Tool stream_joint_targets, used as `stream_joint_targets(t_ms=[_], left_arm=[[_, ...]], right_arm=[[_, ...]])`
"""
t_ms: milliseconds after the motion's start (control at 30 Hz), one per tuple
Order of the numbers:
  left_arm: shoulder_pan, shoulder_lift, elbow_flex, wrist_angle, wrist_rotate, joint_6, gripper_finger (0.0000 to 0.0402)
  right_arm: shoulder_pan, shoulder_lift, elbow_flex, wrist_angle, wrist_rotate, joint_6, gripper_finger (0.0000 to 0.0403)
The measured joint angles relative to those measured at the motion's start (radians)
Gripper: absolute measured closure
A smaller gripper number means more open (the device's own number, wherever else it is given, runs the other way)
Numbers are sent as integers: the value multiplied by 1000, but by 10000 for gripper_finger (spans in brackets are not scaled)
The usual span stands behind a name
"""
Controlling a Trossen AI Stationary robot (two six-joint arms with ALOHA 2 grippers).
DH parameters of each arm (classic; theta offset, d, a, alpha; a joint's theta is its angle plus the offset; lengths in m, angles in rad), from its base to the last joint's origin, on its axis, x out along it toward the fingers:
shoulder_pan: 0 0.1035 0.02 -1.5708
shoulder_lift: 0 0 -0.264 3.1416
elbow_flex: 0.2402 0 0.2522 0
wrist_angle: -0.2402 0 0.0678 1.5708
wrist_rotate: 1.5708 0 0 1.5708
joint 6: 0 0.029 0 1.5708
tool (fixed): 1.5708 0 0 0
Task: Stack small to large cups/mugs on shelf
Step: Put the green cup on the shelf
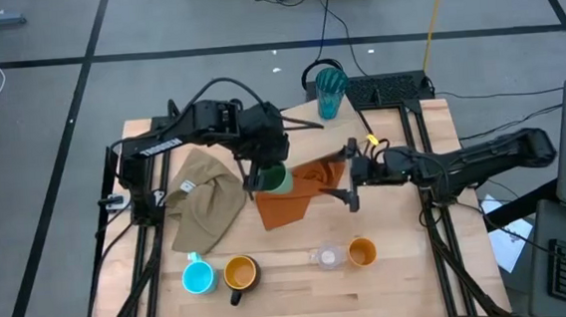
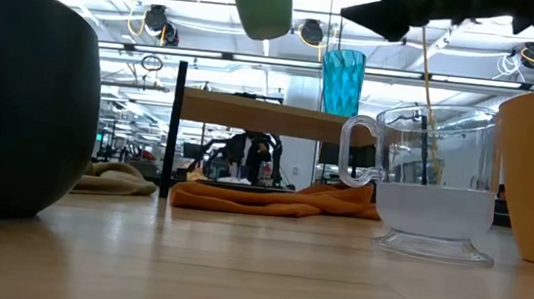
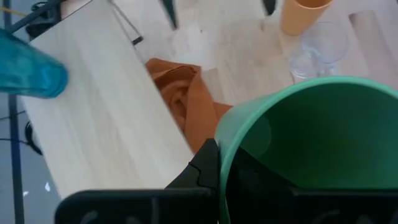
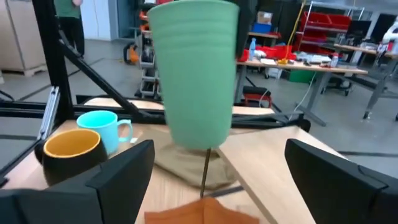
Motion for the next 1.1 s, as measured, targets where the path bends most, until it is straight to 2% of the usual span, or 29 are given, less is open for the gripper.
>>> stream_joint_targets(t_ms=[367,567,1100], left_arm=[[-6,0,0,0,-1,-6,398],[-5,0,0,-1,-1,-11,398],[-5,1,0,-4,8,0,398]], right_arm=[[-28,160,113,21,-95,2,52],[-40,229,204,-64,-149,-43,53],[-38,234,209,-24,-138,6,53]])
